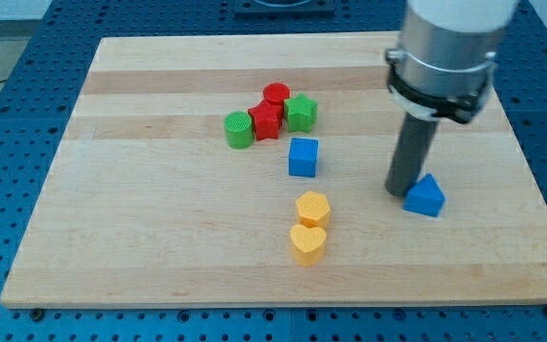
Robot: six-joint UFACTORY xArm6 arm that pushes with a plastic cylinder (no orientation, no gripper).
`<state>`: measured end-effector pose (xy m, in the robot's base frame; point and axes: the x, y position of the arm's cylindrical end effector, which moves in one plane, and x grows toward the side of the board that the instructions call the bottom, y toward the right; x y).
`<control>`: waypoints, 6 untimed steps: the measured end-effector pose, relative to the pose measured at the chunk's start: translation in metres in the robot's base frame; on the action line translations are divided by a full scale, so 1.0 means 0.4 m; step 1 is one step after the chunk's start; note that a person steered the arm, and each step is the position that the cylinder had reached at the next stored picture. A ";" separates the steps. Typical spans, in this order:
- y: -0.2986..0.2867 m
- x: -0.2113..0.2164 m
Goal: Place the blue cube towards the bottom right of the green circle
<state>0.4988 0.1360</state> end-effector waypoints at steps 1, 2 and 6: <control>-0.148 0.002; -0.131 0.086; -0.025 0.000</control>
<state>0.4987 0.1261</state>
